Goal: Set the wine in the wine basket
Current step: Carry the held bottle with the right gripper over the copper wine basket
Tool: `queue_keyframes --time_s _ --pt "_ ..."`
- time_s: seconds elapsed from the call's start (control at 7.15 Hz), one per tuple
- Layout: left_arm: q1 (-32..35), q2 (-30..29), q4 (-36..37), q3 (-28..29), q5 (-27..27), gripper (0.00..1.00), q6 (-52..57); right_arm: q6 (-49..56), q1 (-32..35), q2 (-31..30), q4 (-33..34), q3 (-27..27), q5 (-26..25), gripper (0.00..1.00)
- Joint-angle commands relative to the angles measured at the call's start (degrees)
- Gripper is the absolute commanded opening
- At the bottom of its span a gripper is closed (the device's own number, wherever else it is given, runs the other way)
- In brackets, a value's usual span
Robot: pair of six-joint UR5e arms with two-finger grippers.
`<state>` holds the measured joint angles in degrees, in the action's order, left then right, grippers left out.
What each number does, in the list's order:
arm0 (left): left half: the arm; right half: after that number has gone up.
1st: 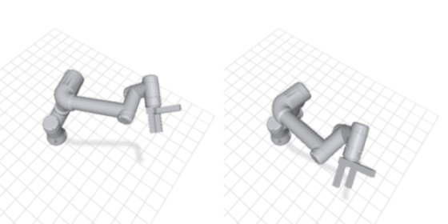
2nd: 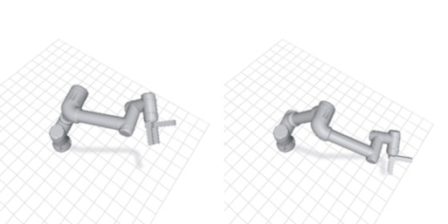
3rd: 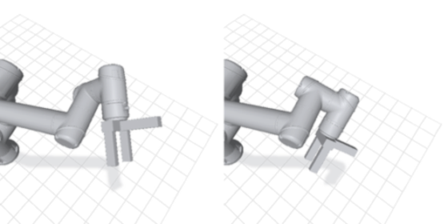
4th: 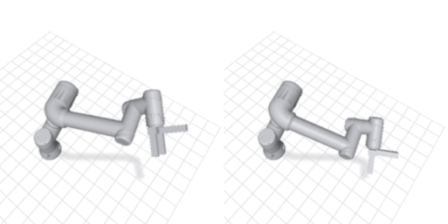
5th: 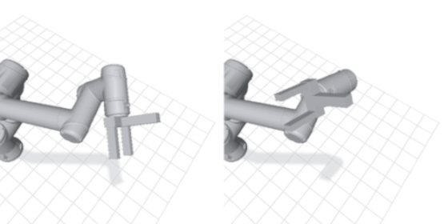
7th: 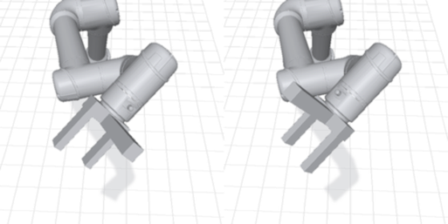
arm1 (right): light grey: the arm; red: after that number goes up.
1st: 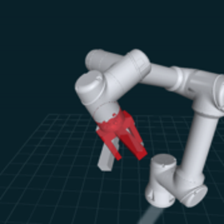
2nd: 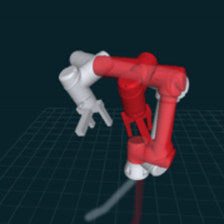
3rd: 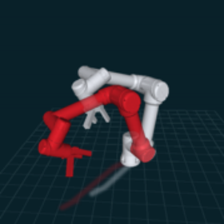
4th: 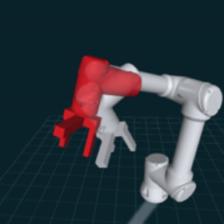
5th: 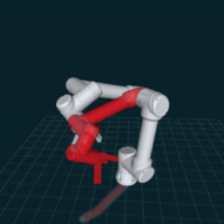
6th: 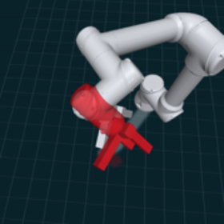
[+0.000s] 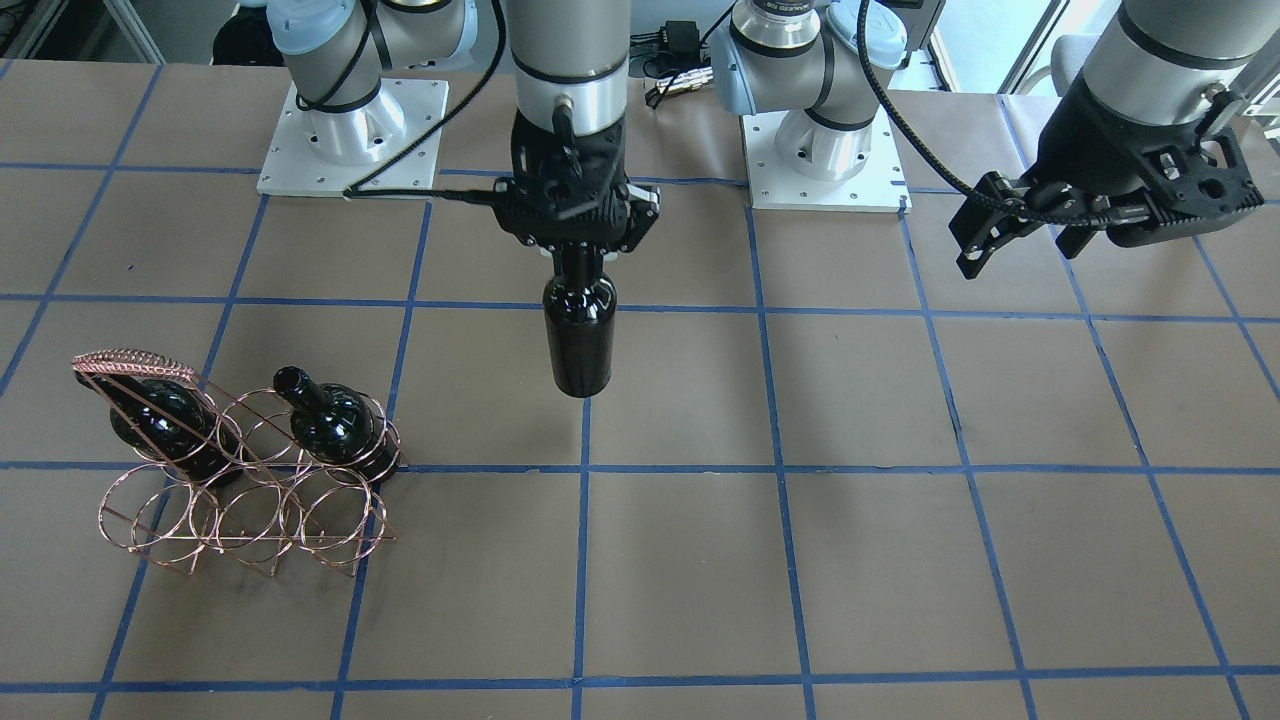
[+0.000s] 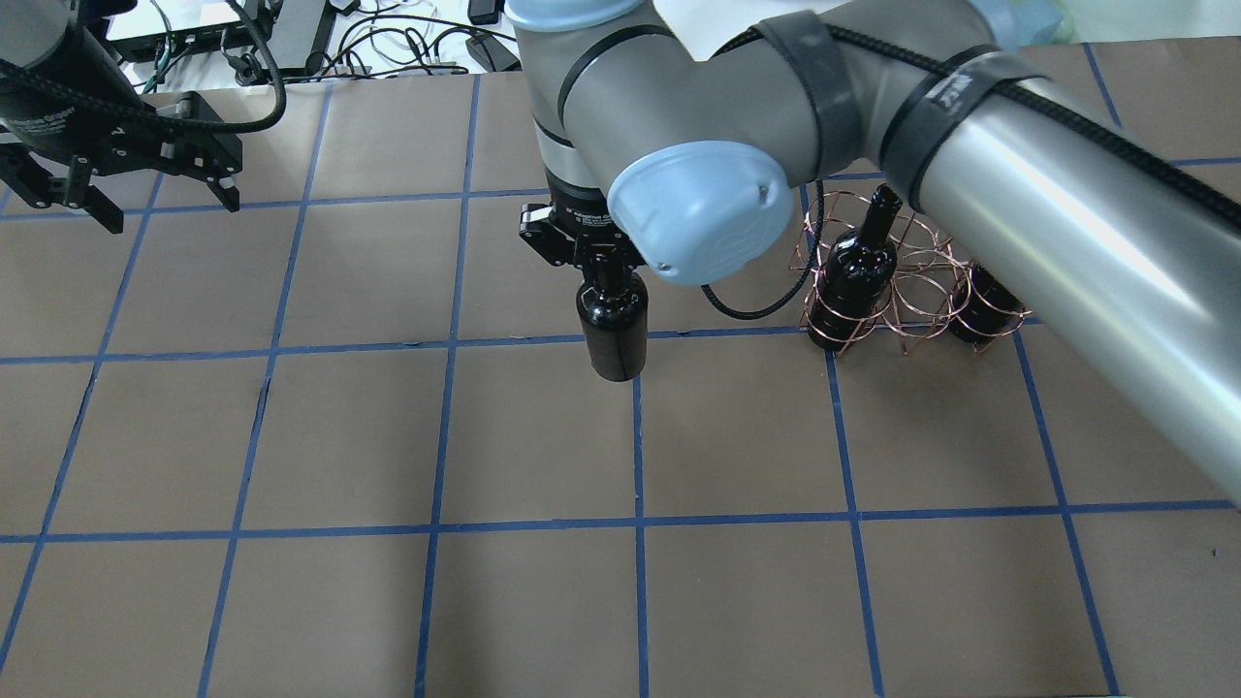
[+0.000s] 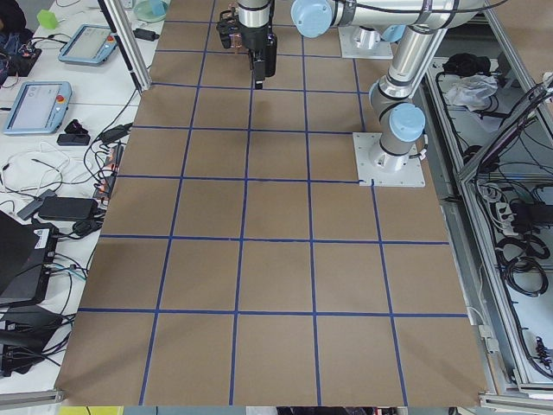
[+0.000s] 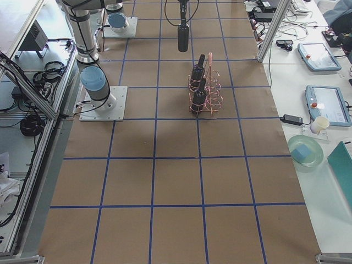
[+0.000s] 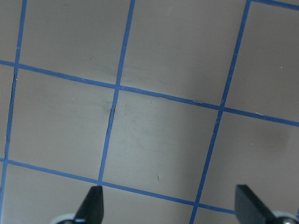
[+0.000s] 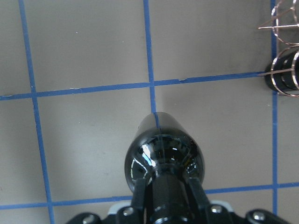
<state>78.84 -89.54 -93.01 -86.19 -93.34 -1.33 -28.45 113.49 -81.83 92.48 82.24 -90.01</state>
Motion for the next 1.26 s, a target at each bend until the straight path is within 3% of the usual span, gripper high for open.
queue_keyframes --time_s 0.0,0.28,0.42,0.84,1.12 --pt "1.48 -0.20 0.63 0.14 0.87 1.00 -0.69 8.43 -7.71 -8.40 -10.87 -0.41 -0.77 0.00" --pt "4.99 -0.46 0.64 0.06 1.75 1.00 -0.87 23.79 -19.29 -13.86 -15.12 -0.42 -5.06 0.00" --pt "6.92 -0.38 0.64 0.05 1.41 1.00 -1.13 26.23 -24.66 -14.49 -15.66 -0.50 -4.48 0.00" --pt "7.82 0.41 0.55 0.05 1.84 1.00 -1.84 39.04 -34.43 -12.49 -15.31 -0.15 -2.20 0.00" --pt "7.82 0.41 0.20 0.05 1.50 1.00 -0.96 41.11 -35.97 -9.77 -9.89 0.02 0.01 0.00"
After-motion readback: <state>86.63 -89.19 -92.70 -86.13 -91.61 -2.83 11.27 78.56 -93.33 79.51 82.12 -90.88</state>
